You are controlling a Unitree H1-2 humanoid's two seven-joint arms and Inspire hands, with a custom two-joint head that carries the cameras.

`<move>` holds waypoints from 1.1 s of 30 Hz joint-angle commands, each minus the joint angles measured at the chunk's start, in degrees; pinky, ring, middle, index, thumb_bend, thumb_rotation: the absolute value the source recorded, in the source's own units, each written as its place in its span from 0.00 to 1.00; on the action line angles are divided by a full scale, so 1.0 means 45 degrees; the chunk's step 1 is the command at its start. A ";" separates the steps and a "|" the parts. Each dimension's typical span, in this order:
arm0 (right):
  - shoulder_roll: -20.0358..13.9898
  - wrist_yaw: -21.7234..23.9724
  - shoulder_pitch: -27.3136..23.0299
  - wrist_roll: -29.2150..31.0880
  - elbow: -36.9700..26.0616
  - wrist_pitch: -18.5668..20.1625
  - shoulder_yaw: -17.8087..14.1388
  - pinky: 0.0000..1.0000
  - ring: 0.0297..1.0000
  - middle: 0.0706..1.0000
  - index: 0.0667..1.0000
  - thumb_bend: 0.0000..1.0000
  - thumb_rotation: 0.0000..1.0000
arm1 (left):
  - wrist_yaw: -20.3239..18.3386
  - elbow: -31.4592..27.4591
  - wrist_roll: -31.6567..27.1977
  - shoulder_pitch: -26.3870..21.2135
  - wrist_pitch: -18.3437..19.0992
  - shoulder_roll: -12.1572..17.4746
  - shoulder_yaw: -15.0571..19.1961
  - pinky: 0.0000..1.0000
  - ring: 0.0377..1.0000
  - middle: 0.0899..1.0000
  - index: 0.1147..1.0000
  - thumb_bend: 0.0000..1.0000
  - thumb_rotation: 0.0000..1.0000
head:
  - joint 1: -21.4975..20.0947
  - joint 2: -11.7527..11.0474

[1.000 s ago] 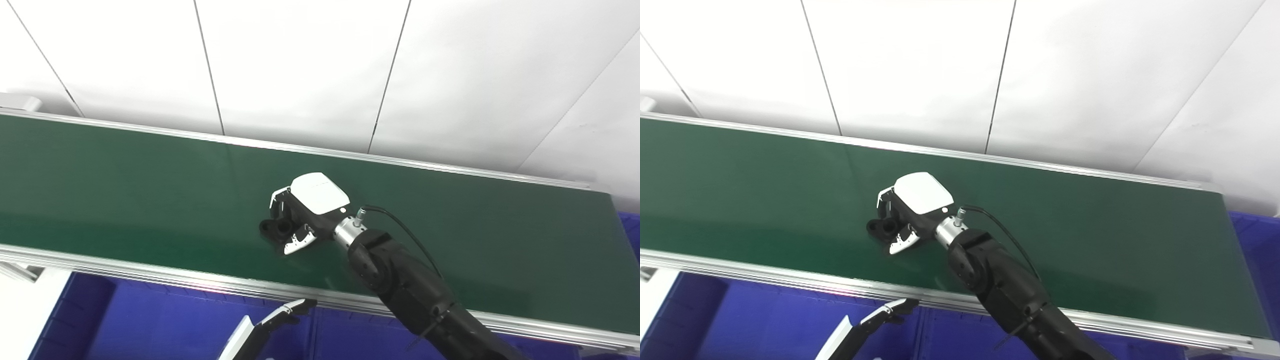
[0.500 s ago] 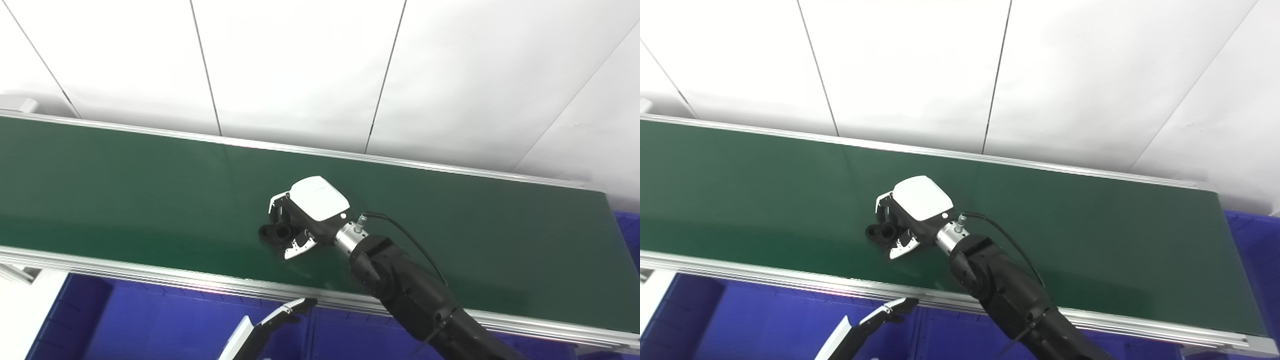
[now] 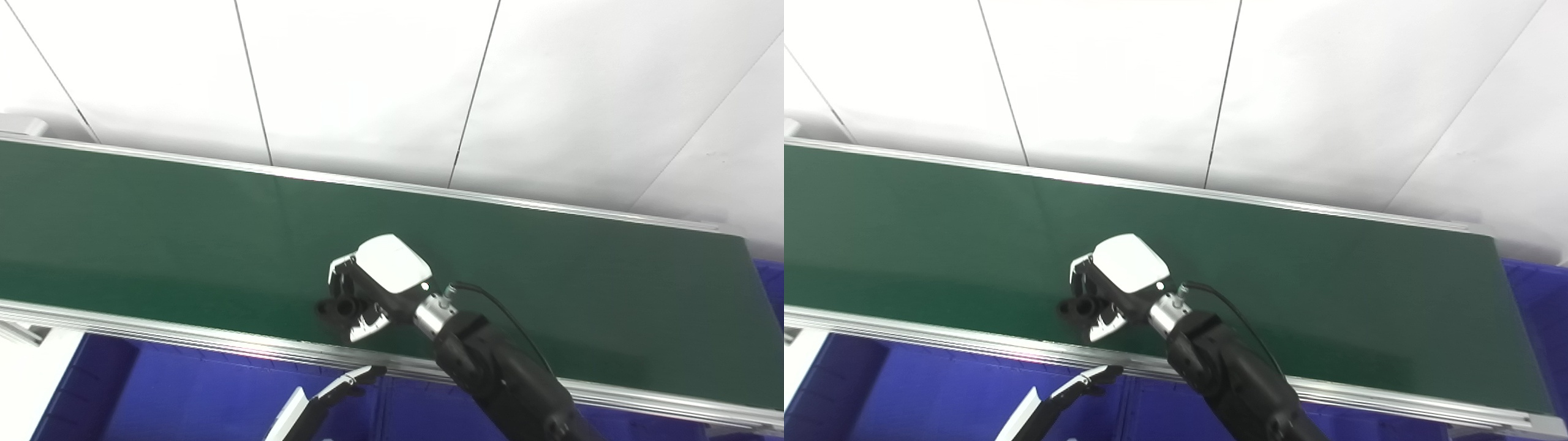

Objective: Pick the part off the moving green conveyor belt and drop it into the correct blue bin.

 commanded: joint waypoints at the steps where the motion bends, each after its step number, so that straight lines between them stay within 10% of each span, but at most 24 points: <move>1: 0.0018 0.0353 -0.0105 -0.0057 -0.1302 0.0552 -0.0584 0.23 0.28 0.37 0.49 0.52 0.00 | 0.0152 -0.0314 0.0105 0.0047 -0.0269 0.0156 0.0024 0.77 0.83 0.86 0.83 0.72 0.54 | -0.0001 0.0023; 23: -0.0589 0.1586 0.3933 -0.0011 -0.6230 0.0843 -0.3719 0.24 0.28 0.43 0.45 0.53 0.00 | 0.0402 -0.0782 0.0018 0.0245 -0.0270 0.0732 -0.0112 0.78 0.84 0.87 0.84 0.70 0.57 | -0.0512 0.0575; 33: -0.1157 0.1812 0.6584 0.0299 -0.8722 0.0770 -0.4807 0.21 0.27 0.44 0.45 0.53 0.00 | 0.0283 -0.1744 -0.0101 0.0611 -0.0270 0.1196 0.0084 0.79 0.84 0.87 0.85 0.68 0.58 | -0.1558 0.1570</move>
